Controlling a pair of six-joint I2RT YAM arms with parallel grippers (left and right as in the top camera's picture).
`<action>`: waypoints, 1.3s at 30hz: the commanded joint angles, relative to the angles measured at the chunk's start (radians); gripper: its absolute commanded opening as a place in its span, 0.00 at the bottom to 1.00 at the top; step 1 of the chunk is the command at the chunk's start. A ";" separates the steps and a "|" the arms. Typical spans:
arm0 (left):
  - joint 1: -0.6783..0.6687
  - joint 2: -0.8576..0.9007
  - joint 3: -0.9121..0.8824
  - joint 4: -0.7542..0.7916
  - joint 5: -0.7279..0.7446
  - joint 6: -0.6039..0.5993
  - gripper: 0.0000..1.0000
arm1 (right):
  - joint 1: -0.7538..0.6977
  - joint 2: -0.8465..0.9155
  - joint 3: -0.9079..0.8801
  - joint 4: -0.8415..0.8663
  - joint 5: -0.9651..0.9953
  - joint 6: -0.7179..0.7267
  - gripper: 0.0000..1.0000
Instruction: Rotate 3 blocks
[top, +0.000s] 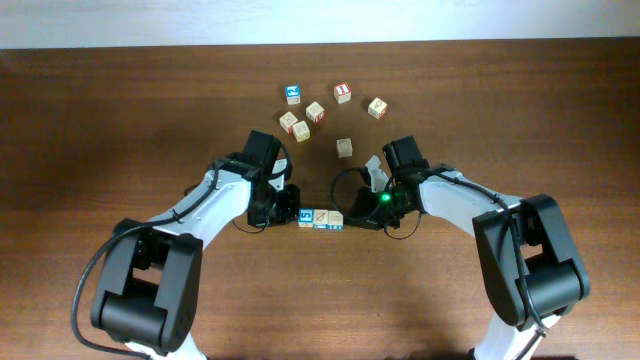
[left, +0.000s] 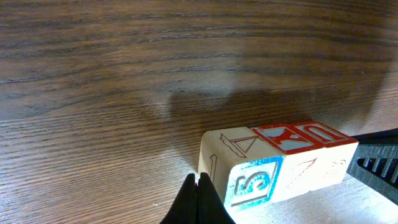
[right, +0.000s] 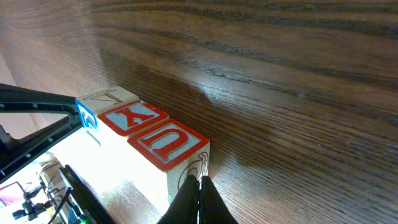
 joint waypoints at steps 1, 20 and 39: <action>-0.002 0.014 -0.006 0.003 0.031 0.010 0.00 | 0.010 -0.016 -0.006 0.000 0.005 -0.010 0.04; -0.001 0.014 -0.005 0.021 0.038 0.051 0.00 | 0.047 -0.076 0.002 0.037 -0.036 -0.036 0.04; -0.001 0.014 -0.005 0.022 0.037 0.051 0.00 | 0.218 -0.076 0.187 -0.103 0.193 -0.025 0.04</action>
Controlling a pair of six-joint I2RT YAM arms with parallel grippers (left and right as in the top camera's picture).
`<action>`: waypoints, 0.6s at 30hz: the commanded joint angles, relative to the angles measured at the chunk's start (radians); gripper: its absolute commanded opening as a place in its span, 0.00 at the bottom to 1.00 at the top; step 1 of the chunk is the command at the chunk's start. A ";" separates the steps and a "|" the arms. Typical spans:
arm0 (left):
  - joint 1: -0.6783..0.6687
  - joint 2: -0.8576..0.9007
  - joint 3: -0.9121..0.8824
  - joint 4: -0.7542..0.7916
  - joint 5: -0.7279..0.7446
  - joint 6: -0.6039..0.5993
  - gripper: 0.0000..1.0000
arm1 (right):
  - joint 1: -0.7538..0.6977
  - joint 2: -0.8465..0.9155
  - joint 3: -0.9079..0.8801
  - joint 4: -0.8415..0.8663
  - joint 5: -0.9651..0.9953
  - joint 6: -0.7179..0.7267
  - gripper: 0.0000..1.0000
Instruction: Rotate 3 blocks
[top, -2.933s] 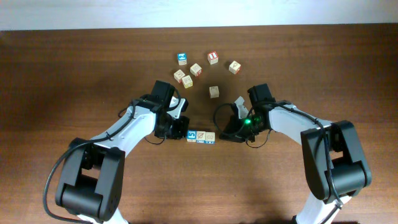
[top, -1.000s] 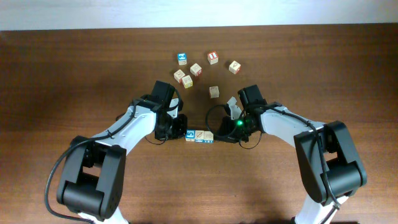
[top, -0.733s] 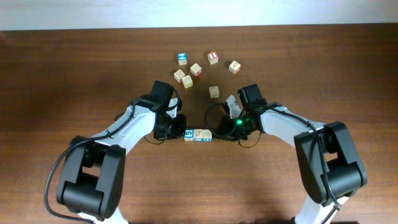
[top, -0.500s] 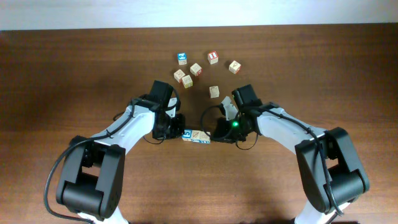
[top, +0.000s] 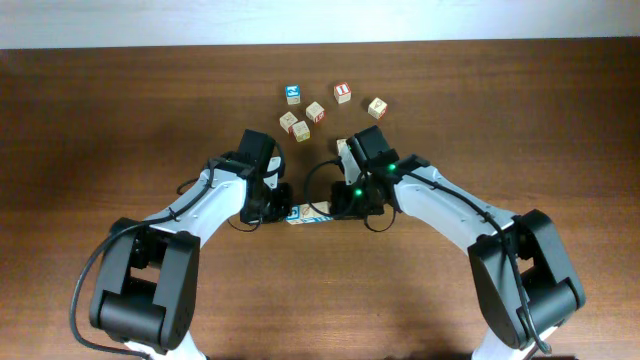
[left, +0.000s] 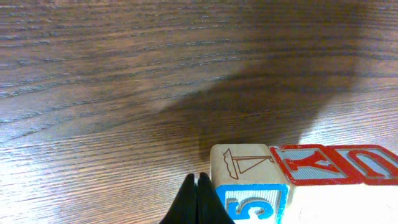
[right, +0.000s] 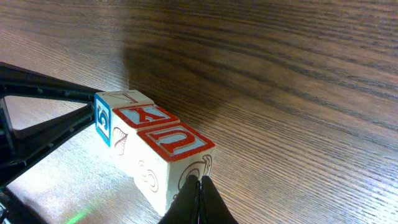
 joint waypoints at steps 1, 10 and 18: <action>-0.022 0.011 -0.003 0.011 0.106 0.008 0.00 | 0.050 -0.022 0.034 0.018 -0.082 -0.003 0.04; -0.022 0.011 -0.003 0.014 0.106 0.008 0.00 | 0.086 -0.022 0.048 0.023 -0.082 -0.003 0.04; -0.022 0.011 -0.003 0.014 0.106 0.008 0.00 | 0.111 -0.022 0.074 0.018 -0.083 0.015 0.04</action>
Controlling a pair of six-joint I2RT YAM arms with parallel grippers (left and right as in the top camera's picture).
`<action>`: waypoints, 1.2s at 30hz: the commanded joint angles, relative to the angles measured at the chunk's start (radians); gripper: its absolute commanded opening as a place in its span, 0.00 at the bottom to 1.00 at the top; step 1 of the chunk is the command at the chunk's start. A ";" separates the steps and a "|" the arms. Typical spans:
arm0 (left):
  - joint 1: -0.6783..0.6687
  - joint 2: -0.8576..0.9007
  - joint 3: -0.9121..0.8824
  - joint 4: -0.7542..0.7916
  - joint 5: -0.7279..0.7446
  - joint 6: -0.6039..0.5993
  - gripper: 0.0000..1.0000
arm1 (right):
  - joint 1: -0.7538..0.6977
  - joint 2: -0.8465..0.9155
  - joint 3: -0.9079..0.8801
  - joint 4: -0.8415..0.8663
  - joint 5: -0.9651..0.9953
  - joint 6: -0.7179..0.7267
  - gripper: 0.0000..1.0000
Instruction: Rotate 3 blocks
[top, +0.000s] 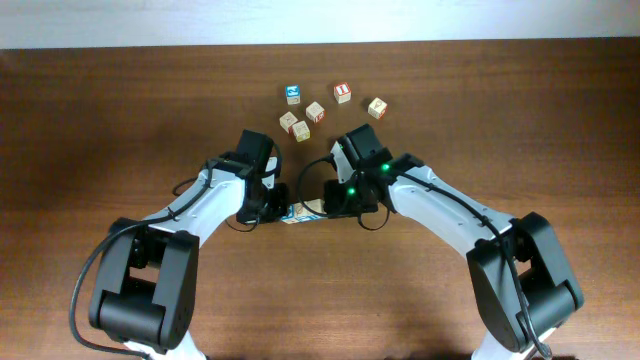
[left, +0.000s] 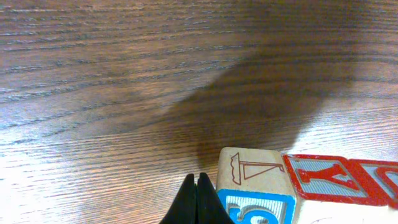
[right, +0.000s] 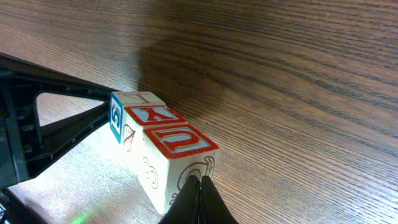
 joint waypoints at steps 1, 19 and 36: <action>-0.029 0.011 0.001 0.017 0.145 0.008 0.00 | 0.083 -0.018 0.050 0.020 -0.105 0.007 0.04; 0.056 0.011 0.003 0.024 0.097 -0.023 0.00 | 0.091 -0.014 0.064 0.057 0.076 0.060 0.04; 0.112 -0.023 0.124 -0.087 0.021 0.115 0.00 | 0.040 -0.038 0.323 -0.226 0.072 -0.037 0.20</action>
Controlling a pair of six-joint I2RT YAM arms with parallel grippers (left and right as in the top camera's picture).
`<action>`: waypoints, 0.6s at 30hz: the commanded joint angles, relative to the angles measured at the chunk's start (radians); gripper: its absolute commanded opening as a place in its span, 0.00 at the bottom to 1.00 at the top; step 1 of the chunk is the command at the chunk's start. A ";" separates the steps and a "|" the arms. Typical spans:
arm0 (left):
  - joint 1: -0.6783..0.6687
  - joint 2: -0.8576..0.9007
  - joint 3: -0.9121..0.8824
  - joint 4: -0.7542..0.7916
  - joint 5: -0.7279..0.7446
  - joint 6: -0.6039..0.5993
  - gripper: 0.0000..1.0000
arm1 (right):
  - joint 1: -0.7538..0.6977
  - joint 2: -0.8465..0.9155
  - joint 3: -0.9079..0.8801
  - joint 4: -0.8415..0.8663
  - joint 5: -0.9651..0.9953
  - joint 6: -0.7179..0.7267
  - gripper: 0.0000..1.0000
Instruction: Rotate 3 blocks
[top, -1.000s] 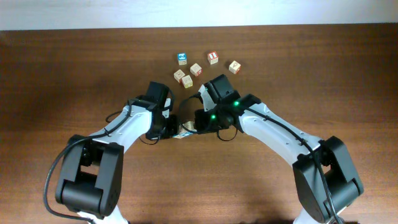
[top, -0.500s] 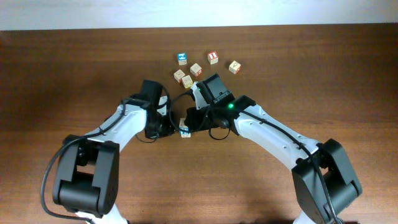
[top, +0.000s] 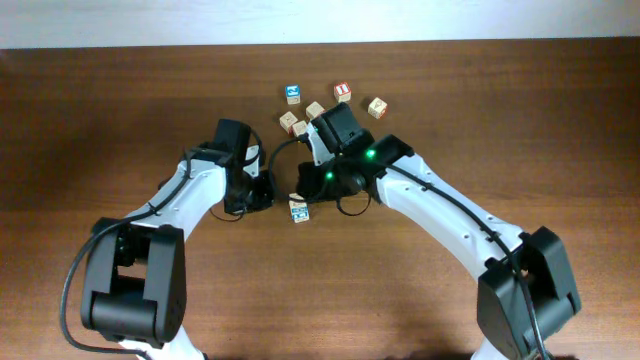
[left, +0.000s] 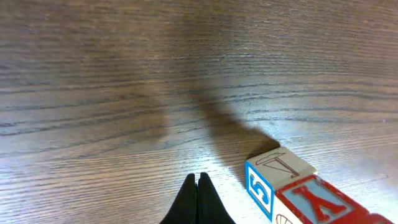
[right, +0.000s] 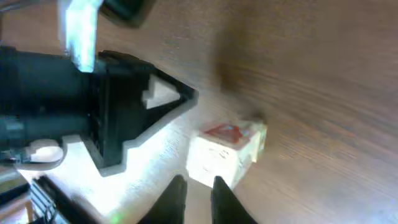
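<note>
Three wooden blocks sit in a touching row. In the left wrist view the blue "5" block (left: 268, 184) leads and the red "Y" block (left: 316, 203) follows, with the third cut off by the frame. My left gripper (left: 198, 189) is shut and empty, a short way left of the "5" block. From overhead only the end block (top: 298, 211) shows; the others lie under my right gripper (top: 306, 190). The right wrist view is blurred. In it my right gripper (right: 196, 190) has its fingers slightly parted just before the row's end block (right: 227, 152), holding nothing.
Several loose blocks are clustered at the back: a blue one (top: 292, 94), a red one (top: 342, 92), another (top: 377, 107) and some plain ones (top: 289, 122) next to the right arm. The left arm's gripper body (right: 118, 112) fills the left of the right wrist view.
The row lay left to right between both shut grippers; now it stands turned, nearly front to back. My left gripper is off the "5" block, farther left. The right gripper's fingers have parted.
The three blocks lay in a left-right row, a shut gripper at each end. At the following two moments the right gripper stood farther back and left and the row sat slightly skewed. Now the row is turned about a quarter and both grippers are off it.
</note>
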 joint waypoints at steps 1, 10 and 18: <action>0.006 -0.072 0.140 -0.122 -0.135 0.110 0.00 | -0.066 -0.033 0.142 -0.135 0.060 -0.124 0.24; 0.006 -0.378 0.304 -0.237 -0.265 0.249 0.99 | -0.191 -0.451 0.636 -0.799 0.485 -0.188 0.98; 0.006 -0.378 0.304 -0.238 -0.265 0.248 0.99 | -0.191 -0.684 0.636 -0.819 0.491 -0.193 0.98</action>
